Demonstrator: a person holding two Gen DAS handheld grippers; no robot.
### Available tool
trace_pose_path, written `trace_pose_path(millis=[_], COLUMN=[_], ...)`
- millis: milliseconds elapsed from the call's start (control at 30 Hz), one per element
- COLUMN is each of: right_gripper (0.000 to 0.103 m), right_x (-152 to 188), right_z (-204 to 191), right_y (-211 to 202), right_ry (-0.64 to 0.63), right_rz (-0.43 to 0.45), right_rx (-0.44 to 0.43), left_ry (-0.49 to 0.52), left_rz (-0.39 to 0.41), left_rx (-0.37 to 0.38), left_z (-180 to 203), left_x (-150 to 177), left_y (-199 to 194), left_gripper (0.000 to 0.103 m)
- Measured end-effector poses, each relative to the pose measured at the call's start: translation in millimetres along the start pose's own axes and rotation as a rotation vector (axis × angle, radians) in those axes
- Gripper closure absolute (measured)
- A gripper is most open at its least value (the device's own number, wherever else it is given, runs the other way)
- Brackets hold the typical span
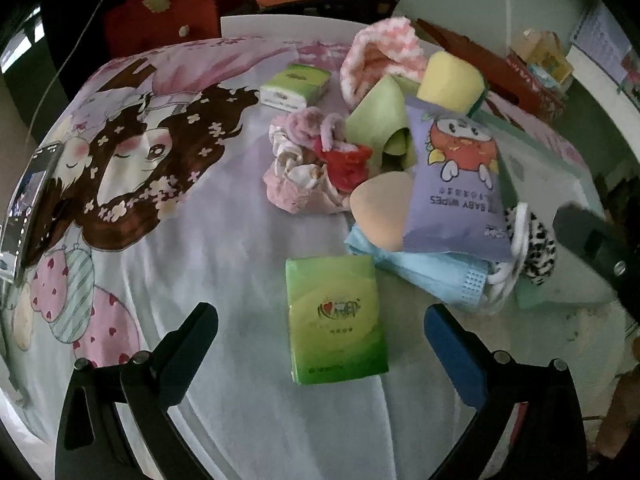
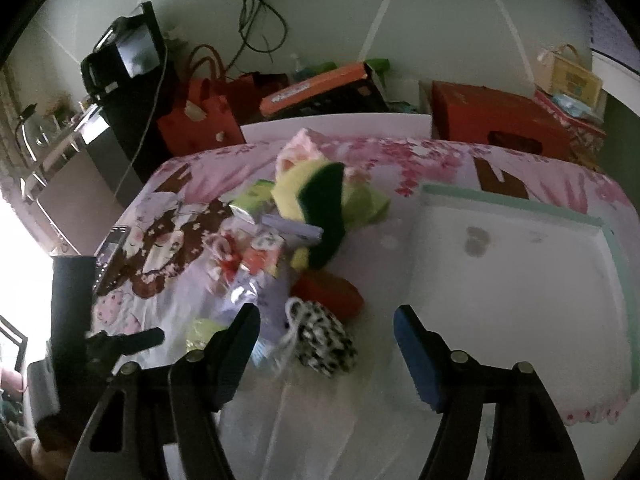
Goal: Organize soft objects
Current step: 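Grasp the green tissue pack with the left tool while the right tool grasps the purple wipes packet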
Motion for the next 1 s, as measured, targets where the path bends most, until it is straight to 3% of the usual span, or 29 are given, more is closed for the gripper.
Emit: trace_pose_path(millis=[67, 133, 300, 500, 667, 1000], right_gripper=[0.030, 0.030, 0.030, 0.030, 0.030, 0.030], right_x=[-2, -3, -2, -1, -3, -14], right_z=[-4, -7, -14, -16, -24, -40], right_y=[5, 10, 19, 27, 32, 47], right_ry=[-0.014, -0.019, -0.036, -0.041, -0.062, -0.095], right_rz=[-0.009, -0.021, -0.041, -0.062, -0.068, -0.082], right_rx=[0.001, -0.004, -0.007, -0.008, -0.011, -0.011], left_ry=[0.012, 0.020, 0.009, -0.005, -0.035, -0.093], left_rz=[-0.008, -0.014, -0.035, -0.016, 0.011, 0.103], left_rx=[-0.014, -0.016, -0.015, -0.018, 0.008, -0.033], left_z=[1, 3, 0, -7, -20, -51], left_x=[-1, -2, -5, -5, -9, -22], left_y=[4, 7, 17, 16, 11, -6], left_gripper=[0.002, 0.011, 0.022, 0.053, 0.054, 0.054])
Point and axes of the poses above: each gripper's, at about its wrist camera, not at the fingertips, and y roughly the way its jaws point, z to its right, x to its underside, the point moved 2 cm from there along y, roughly the way its jaws point, and after that the axes turned 2 degrees about z, right-handed, at the moved point
